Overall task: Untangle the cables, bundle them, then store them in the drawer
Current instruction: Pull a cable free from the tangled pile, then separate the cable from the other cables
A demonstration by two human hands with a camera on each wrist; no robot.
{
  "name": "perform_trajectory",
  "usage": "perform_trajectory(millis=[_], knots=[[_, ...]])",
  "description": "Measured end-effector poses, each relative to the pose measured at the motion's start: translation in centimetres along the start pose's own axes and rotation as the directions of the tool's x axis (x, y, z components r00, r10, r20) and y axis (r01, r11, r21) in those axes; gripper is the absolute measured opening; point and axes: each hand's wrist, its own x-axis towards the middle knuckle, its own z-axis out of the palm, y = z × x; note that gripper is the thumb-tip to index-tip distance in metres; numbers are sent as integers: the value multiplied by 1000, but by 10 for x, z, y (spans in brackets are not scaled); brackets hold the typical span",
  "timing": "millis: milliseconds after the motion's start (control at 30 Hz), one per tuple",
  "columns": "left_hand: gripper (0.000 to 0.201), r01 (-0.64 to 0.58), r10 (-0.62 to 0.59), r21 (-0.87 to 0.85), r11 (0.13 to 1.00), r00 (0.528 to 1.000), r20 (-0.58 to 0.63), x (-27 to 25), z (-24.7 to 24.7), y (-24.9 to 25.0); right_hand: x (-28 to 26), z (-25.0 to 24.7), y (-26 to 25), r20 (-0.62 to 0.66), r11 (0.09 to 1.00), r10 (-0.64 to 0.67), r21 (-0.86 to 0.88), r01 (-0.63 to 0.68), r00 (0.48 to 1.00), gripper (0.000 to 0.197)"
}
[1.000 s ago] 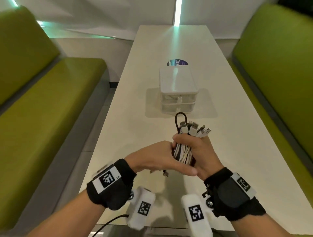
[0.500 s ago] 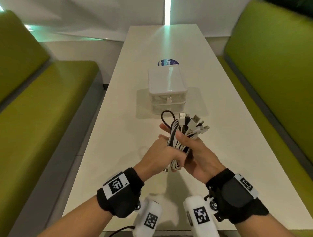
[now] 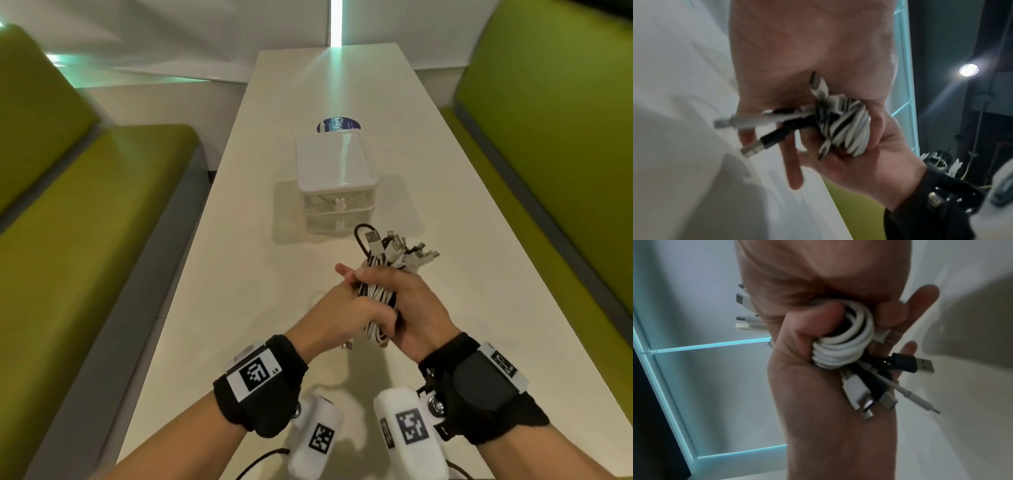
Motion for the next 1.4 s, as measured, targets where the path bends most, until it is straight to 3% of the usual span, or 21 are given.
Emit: perform_trajectory(millis=[133,200,267,333,400,467,533,567,600,667,767,900,1133,1300,1400], knots=[[29,-38,-3,326,945,992,124,16,-15,4,11,-6,-15,-66,991,-93,-100,87,993,13],[52,-58,-30,480,875,984,174,21,-34,12,17,-10,-26,-101,982,-145,-135,131,984,12],[67,-69,-8,580,812,992,129,26,-56,19,22,-15,-35,-133,977,-163,-161,141,978,12],[47,-67,102,592,803,994,-26,34,-73,24,26,-17,-40,-146,960,-192,-234,155,970,10],[30,-74,251,535,841,931,-265,43,-84,25,30,-14,-47,-155,926,-246,-330,185,957,9],[28,-106,356,470,876,801,-482,51,-90,25,40,-8,-56,-183,868,-329,-445,220,926,8],[40,-105,369,418,902,691,-622,58,-94,25,56,-4,-66,-217,797,-436,-543,264,873,5],[47,-86,332,375,923,672,-662,63,-96,26,66,-3,-71,-226,751,-495,-598,282,839,8],[53,-58,267,314,948,683,-680,68,-98,27,76,-3,-75,-227,703,-538,-652,284,812,12],[61,10,98,163,987,759,-644,79,-101,28,90,-2,-80,-222,660,-562,-701,270,797,11],[58,39,-2,57,998,842,-540,88,-99,22,100,-3,-75,-191,660,-496,-717,225,847,7],[54,52,44,160,986,839,-542,75,-96,12,94,-8,-58,-155,628,-468,-751,203,870,14],[54,72,63,234,970,851,-522,16,-76,-2,38,-8,-27,-142,582,-492,-787,203,859,23],[54,90,57,251,964,850,-524,-31,-54,-15,-11,-8,-3,-187,608,-509,-769,197,840,11],[51,70,77,258,963,851,-519,-56,-40,-25,-42,-10,13,-180,575,-519,-797,186,835,19]])
